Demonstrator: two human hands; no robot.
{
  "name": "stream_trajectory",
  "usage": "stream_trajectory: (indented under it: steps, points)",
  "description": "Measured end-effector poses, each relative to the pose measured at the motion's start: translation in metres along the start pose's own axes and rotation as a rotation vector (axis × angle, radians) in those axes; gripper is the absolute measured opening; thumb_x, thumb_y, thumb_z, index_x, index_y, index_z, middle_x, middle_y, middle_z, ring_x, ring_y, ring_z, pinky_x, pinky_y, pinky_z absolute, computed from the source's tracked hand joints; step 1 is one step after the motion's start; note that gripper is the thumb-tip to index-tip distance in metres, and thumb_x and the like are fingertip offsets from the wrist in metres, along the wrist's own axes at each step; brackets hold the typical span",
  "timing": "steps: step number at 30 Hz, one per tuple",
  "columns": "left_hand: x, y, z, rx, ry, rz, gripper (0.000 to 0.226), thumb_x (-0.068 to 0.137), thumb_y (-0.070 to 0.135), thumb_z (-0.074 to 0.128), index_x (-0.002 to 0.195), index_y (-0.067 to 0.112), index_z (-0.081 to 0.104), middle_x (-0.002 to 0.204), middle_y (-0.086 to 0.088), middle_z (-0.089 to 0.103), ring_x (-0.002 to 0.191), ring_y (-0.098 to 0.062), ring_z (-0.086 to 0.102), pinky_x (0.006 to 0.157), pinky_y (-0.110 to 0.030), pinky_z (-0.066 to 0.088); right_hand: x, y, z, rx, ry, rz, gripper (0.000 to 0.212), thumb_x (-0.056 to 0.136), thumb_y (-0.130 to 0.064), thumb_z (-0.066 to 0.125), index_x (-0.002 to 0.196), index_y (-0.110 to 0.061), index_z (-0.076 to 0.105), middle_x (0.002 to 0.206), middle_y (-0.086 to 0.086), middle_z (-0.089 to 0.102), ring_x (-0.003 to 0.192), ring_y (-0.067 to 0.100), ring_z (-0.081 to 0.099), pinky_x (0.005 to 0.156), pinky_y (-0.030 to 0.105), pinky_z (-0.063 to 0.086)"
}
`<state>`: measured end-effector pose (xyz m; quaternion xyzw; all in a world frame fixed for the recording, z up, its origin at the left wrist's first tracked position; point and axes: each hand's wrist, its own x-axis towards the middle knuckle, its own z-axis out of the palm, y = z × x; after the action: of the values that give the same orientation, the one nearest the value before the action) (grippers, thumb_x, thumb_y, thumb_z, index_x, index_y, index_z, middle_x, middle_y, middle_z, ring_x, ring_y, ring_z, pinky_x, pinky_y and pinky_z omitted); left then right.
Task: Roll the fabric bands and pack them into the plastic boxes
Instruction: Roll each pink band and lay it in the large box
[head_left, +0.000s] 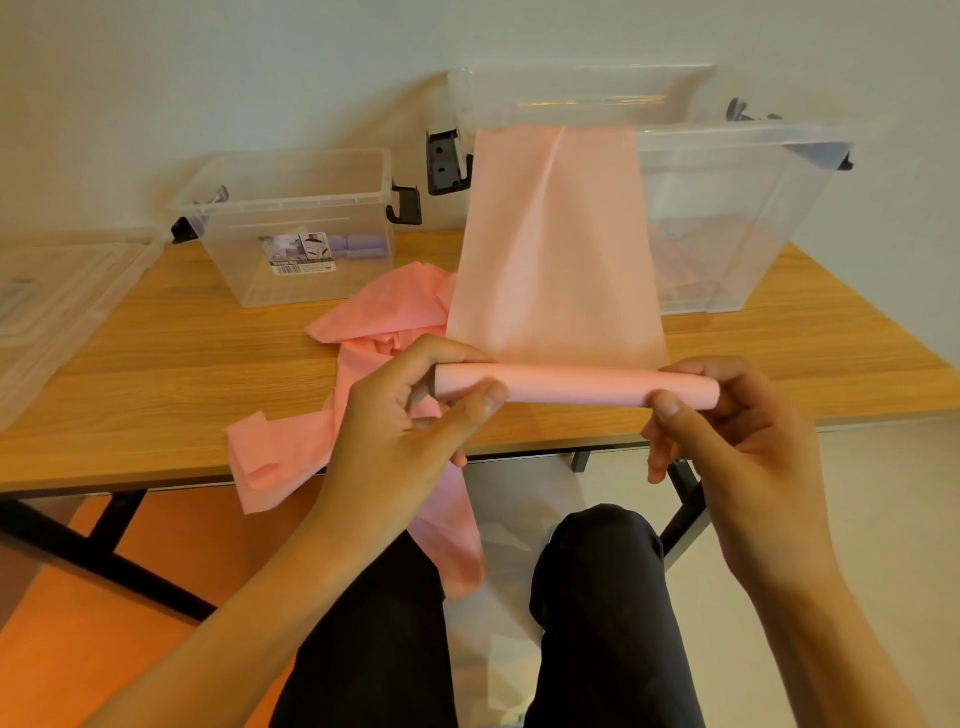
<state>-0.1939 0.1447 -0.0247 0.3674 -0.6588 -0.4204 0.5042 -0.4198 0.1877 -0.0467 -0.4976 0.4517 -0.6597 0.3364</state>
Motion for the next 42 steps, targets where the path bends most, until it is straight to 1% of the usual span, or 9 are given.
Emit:
stream_trajectory:
  steps: [5,11,17,21,25,28,32,37,42]
  points:
    - [-0.001,0.0,0.0,-0.005,-0.012,0.001,0.021,0.081,0.014,0.075,0.102,0.01,0.07,0.089,0.007,0.067,0.071,-0.01,0.062,0.054,-0.02,0.05,0.003,0.0,0.003,0.002,0.028,-0.007,0.027,0.084,-0.03,0.067,0.103,-0.01,0.065,0.07,0.01,0.064,0.054,0.022,0.058,0.054,0.028,0.052]
    - [-0.005,-0.001,0.003,0.018,0.021,0.031,0.019,0.081,0.016,0.075,0.098,0.01,0.068,0.087,0.01,0.067,0.071,-0.008,0.061,0.052,-0.019,0.05,0.005,0.006,0.008,0.04,0.024,0.019,0.034,0.092,-0.022,0.06,0.122,-0.007,0.056,0.087,0.015,0.066,0.065,0.028,0.06,0.053,0.036,0.053]
    - [-0.003,0.002,0.003,0.002,0.037,0.071,0.026,0.085,0.017,0.07,0.111,0.014,0.065,0.103,0.009,0.067,0.075,-0.011,0.063,0.054,-0.02,0.05,0.006,0.006,0.009,0.007,0.075,-0.009,0.019,0.092,-0.028,0.06,0.098,-0.01,0.06,0.072,0.011,0.067,0.055,0.024,0.059,0.051,0.032,0.051]
    - [0.0,0.004,0.005,0.029,0.024,0.065,0.018,0.085,0.021,0.069,0.103,0.016,0.067,0.09,0.016,0.066,0.069,-0.01,0.063,0.053,-0.018,0.049,0.009,0.009,0.011,-0.002,0.109,-0.007,0.024,0.094,-0.032,0.056,0.095,-0.008,0.057,0.065,0.007,0.061,0.052,0.02,0.054,0.047,0.031,0.048]
    - [0.001,-0.001,0.008,-0.001,0.05,0.031,0.017,0.086,0.024,0.068,0.1,0.015,0.067,0.083,0.008,0.065,0.068,-0.01,0.062,0.051,-0.022,0.049,0.011,0.012,0.013,0.011,0.061,-0.003,0.025,0.099,-0.033,0.051,0.109,-0.01,0.054,0.076,0.004,0.061,0.059,0.023,0.058,0.049,0.042,0.047]
    - [0.0,-0.003,0.009,-0.025,0.07,0.025,0.018,0.087,0.025,0.067,0.1,0.012,0.066,0.079,-0.005,0.064,0.067,-0.011,0.061,0.051,-0.023,0.049,0.011,0.011,0.013,0.124,0.02,0.051,0.031,0.091,-0.027,0.06,0.117,-0.01,0.057,0.084,0.003,0.063,0.068,0.022,0.06,0.052,0.032,0.051]
    - [0.003,-0.002,0.008,0.028,0.002,0.037,0.019,0.088,0.022,0.074,0.102,0.015,0.063,0.084,0.006,0.064,0.072,-0.01,0.06,0.051,-0.024,0.051,0.013,0.01,0.013,0.138,0.028,0.057,0.03,0.086,-0.03,0.065,0.103,-0.006,0.062,0.073,0.004,0.063,0.059,0.019,0.056,0.052,0.029,0.05]
    - [0.004,-0.004,0.01,0.059,0.015,0.038,0.02,0.084,0.02,0.074,0.103,0.02,0.067,0.089,0.002,0.066,0.068,-0.011,0.059,0.051,-0.02,0.05,0.017,0.008,0.015,0.145,0.035,0.062,0.035,0.081,-0.04,0.067,0.092,-0.007,0.061,0.061,0.006,0.059,0.048,0.023,0.051,0.049,0.028,0.048]
    - [0.001,-0.004,0.012,0.082,0.057,0.074,0.01,0.087,0.011,0.074,0.094,0.012,0.067,0.083,0.006,0.065,0.058,-0.009,0.058,0.052,-0.016,0.047,0.021,0.01,0.017,0.141,-0.025,0.043,0.03,0.088,-0.037,0.063,0.1,-0.01,0.059,0.074,0.001,0.063,0.056,0.022,0.056,0.052,0.031,0.051]
